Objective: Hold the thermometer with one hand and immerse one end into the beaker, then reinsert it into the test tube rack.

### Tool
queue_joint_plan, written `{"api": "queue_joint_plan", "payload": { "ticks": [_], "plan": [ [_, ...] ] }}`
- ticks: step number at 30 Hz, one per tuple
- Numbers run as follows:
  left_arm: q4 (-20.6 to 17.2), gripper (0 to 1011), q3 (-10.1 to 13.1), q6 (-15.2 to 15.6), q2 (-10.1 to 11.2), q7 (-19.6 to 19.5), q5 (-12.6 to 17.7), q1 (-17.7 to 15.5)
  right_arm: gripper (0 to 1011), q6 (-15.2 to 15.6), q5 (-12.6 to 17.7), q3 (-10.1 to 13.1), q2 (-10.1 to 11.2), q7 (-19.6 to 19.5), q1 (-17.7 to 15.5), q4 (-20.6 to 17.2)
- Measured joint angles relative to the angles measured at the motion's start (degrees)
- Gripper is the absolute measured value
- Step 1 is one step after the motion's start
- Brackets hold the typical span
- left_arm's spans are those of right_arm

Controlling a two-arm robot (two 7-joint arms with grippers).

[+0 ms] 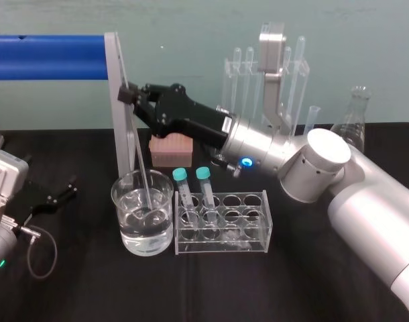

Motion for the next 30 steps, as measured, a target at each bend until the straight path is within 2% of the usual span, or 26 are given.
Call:
{"api": "queue_joint_plan", "payload": {
  "ticks": [12,30],
  "plan": [
    [0.0,1008,0.0,0.0,0.0,0.0,0.0,0.0,55,0.4,-2.9,-0.6,-0.3,0.5,-0.9,2.4],
    [0.0,1008,0.0,0.0,0.0,0.0,0.0,0.0,55,0.5,-4.1,0.3,-1.3,1.0,-1.2,4.1]
  ]
}}
